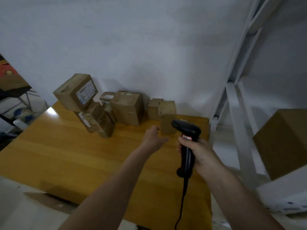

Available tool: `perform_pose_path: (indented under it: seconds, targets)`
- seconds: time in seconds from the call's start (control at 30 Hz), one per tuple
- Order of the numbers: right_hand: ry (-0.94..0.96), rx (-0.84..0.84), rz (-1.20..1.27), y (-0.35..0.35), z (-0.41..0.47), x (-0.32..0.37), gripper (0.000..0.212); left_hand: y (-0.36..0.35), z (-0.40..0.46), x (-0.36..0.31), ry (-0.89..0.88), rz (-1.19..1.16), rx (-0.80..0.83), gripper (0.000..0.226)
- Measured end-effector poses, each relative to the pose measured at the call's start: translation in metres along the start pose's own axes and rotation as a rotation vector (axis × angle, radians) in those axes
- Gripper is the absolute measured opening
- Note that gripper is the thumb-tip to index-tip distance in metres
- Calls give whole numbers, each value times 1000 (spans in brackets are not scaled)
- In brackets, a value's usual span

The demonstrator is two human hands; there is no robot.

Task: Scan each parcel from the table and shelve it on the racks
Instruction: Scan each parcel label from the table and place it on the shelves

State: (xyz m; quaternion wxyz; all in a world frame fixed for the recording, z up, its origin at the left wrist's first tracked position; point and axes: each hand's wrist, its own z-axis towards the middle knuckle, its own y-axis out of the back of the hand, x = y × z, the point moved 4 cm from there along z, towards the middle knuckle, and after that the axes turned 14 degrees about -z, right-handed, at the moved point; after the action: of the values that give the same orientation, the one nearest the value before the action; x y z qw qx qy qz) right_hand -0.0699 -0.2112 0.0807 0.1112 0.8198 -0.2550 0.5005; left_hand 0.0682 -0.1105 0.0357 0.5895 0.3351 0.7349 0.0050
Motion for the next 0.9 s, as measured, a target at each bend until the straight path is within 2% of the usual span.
perform_pose_path:
  seconds: [0.2, 0.3, 0.43, 0.6, 0.73, 0.9]
  targets:
    - [-6, -116, 17, 1, 32, 6, 5, -16, 65, -11, 39, 159, -42, 75]
    - [-31, -170, 20, -2, 51, 7, 11, -17, 94, -13, 49, 176, -68, 79]
    - [-93, -208, 58, -7, 74, 7, 19, -23, 133, -17, 1, 240, -74, 92]
    - [-121, -238, 54, -7, 90, 6, 23, -38, 177, -34, -50, 292, -121, 97]
    - [-133, -260, 83, -6, 95, 1, 26, -44, 199, -30, 36, 261, -144, 116]
    - [-152, -281, 90, -5, 96, -6, 21, -50, 204, -14, 147, 172, -118, 125]
